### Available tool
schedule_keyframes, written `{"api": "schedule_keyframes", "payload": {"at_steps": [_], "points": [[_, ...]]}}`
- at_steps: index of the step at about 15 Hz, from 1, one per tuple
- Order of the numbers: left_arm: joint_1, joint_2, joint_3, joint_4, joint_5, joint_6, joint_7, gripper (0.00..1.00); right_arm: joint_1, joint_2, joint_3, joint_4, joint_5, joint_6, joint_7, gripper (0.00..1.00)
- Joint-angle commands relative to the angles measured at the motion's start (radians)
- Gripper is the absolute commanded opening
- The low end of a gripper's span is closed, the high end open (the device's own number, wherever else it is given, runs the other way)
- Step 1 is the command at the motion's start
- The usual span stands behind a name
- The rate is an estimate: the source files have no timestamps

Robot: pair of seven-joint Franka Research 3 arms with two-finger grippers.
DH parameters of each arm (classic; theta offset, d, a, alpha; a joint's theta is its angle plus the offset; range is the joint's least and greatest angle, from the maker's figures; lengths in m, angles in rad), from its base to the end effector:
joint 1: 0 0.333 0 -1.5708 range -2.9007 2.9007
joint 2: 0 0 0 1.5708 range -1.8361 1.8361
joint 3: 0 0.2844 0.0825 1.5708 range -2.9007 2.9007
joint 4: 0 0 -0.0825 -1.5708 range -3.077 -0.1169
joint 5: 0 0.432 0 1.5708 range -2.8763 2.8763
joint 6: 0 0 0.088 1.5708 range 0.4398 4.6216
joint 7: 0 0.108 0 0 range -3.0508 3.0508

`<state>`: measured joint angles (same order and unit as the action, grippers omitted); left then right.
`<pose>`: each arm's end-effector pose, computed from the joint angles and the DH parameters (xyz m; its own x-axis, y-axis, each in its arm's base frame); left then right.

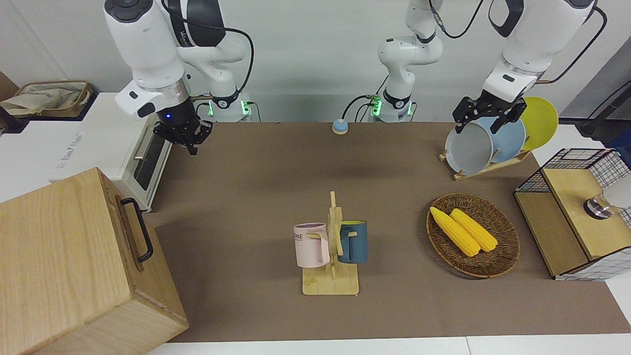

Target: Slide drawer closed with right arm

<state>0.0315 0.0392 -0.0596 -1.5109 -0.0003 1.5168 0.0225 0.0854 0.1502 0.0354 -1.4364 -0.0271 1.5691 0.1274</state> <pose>0.6079 -0.0165 0.5945 0.9982 -0.0506 -0.0332 -0.0505 -0.9987 0.0034 0.6393 0.0731 0.5681 0.9999 -0.0069 -0.0145 -0.0066 -0.9997 0.0238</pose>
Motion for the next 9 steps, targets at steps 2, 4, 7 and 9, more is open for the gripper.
{"api": "schedule_keyframes", "payload": {"at_steps": [2, 4, 7, 9], "points": [[0.004, 0.011, -0.006, 0.026, 0.017, -0.020, 0.010, 0.99, 0.002, -0.017, 0.006, -0.016, 0.001, -0.011, -0.022, 0.216], [0.004, 0.011, -0.006, 0.026, 0.017, -0.020, 0.010, 0.99, 0.002, -0.015, 0.011, -0.013, -0.001, -0.009, -0.022, 0.673], [0.004, 0.011, -0.006, 0.024, 0.017, -0.020, 0.010, 0.99, -0.004, -0.012, 0.011, -0.013, 0.001, -0.009, -0.032, 0.983], [0.004, 0.011, -0.006, 0.026, 0.017, -0.020, 0.010, 0.99, -0.016, -0.014, 0.011, -0.012, 0.009, -0.011, -0.032, 0.983]]}}
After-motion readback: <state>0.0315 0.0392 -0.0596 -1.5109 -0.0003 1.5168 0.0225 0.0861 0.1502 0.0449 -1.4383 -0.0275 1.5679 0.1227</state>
